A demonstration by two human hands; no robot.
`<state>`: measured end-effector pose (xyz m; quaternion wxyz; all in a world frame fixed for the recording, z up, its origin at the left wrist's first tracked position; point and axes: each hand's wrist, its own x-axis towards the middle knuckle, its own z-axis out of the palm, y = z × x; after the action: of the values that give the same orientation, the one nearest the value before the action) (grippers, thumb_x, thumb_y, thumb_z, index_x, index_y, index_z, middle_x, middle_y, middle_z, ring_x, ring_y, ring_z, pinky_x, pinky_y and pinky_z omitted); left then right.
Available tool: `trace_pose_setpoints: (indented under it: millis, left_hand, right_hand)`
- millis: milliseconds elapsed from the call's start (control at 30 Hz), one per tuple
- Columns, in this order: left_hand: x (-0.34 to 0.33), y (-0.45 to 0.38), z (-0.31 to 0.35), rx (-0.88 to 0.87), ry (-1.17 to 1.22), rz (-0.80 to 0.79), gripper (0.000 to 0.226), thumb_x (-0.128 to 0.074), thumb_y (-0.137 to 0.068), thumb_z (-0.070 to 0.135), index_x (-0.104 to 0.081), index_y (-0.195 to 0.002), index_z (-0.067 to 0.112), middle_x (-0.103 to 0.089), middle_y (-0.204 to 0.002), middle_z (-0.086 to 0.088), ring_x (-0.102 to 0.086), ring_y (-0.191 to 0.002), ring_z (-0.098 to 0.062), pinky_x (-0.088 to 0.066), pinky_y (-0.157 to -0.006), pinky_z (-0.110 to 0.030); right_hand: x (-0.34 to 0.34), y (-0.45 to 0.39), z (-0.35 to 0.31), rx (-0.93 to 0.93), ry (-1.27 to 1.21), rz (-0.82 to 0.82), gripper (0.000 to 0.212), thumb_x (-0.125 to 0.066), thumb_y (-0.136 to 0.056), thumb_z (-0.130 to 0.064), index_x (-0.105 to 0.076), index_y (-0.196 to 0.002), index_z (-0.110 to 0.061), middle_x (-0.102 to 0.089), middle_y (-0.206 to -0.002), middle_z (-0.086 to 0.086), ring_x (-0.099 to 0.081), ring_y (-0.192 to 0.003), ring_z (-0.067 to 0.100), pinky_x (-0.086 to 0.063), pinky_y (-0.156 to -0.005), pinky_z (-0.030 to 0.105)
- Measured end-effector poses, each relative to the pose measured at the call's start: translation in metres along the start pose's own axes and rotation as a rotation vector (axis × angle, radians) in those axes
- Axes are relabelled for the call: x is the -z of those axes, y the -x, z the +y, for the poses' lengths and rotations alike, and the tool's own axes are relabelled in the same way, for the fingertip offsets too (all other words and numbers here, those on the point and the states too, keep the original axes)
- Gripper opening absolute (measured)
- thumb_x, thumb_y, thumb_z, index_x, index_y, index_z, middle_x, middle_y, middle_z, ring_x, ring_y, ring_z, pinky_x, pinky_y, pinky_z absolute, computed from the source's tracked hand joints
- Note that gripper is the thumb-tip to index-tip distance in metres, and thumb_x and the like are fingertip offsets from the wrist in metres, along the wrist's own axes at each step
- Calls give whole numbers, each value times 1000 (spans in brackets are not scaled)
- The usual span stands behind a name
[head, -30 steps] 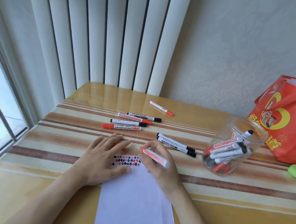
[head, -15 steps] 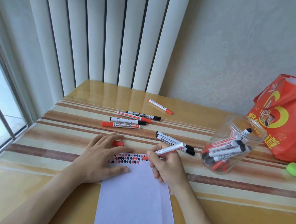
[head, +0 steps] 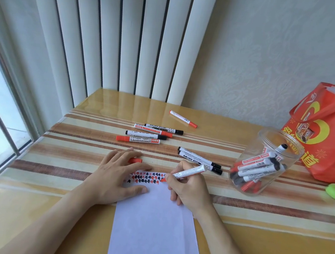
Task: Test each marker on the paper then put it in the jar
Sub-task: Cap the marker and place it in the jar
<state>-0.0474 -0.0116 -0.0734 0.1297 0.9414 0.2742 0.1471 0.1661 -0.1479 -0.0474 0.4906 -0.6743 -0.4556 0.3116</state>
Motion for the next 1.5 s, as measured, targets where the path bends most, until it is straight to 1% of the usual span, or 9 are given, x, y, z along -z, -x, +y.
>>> trace_pose_setpoints:
  millis: [267, 433, 667, 800, 867, 1067, 1200, 1333, 1500]
  left_hand:
    - [-1, 0, 0, 0, 6, 12, 59, -37, -87, 86, -39, -140, 61, -29, -154, 20, -20, -148, -6, -11, -122, -39]
    - [0, 0, 0, -1, 2, 1, 61, -35, -85, 88, -38, -140, 62, -28, -154, 21, -17, -148, -4, -11, -122, -39]
    - [2, -2, 0, 30, 42, -44, 63, -38, -82, 90, -38, -139, 64, -23, -152, 25, -18, -141, 2, -11, -122, -35]
    - [6, -7, 0, 41, 62, -99, 68, -39, -77, 91, -40, -138, 61, -22, -149, 24, -18, -137, 0, -8, -120, -31]
    - [8, -8, 1, 42, 71, -120, 69, -41, -77, 91, -41, -139, 59, -22, -148, 23, -16, -135, 1, -7, -119, -30]
    - [-1, 0, 0, -1, 23, -8, 61, -36, -85, 88, -39, -139, 61, -25, -151, 24, -16, -145, -1, -12, -122, -36]
    - [0, -1, 0, -8, 25, 0, 59, -38, -85, 87, -41, -138, 60, -28, -150, 23, -21, -145, -3, -12, -122, -38]
    - [0, 0, 0, -16, 41, 8, 58, -39, -87, 86, -41, -138, 61, -28, -151, 23, -19, -146, -1, -12, -122, -37]
    - [0, 0, 0, -9, 49, 10, 50, -33, -93, 75, -46, -138, 58, -32, -151, 22, -23, -144, -1, -14, -121, -38]
  right_hand:
    - [-1, -2, 4, -13, -8, 15, 25, -71, -93, -14, -50, -82, -8, -62, -66, 29, -56, -46, 28, -41, -42, 26]
    - [-1, 0, 2, -16, -14, -28, 23, -70, -95, -14, -51, -85, -6, -61, -70, 30, -57, -48, 25, -39, -41, 24]
    - [-1, -1, 3, -41, -13, 9, 24, -70, -93, -15, -50, -85, -4, -62, -67, 26, -57, -46, 25, -42, -44, 27]
    - [-2, 1, 0, -47, -35, 7, 24, -69, -94, -13, -48, -86, -4, -61, -63, 12, -56, -47, 25, -40, -43, 27]
    - [-2, 1, -1, -42, -35, 2, 23, -69, -95, -13, -49, -87, -4, -62, -63, 10, -56, -47, 24, -40, -43, 27]
    - [-1, 2, -2, -44, -20, -16, 21, -69, -96, -14, -51, -88, -5, -63, -64, 7, -57, -49, 22, -40, -42, 26]
    - [-1, 0, 2, -52, -10, -21, 20, -68, -94, -15, -51, -86, -8, -63, -64, 11, -57, -49, 22, -42, -44, 27]
    - [-1, 0, 1, -40, -35, 4, 22, -69, -95, -14, -51, -84, -10, -62, -63, 12, -56, -47, 23, -41, -43, 26]
    - [-1, 0, 2, -48, -19, -3, 22, -68, -94, -14, -51, -82, -12, -61, -62, 12, -56, -47, 23, -41, -43, 25]
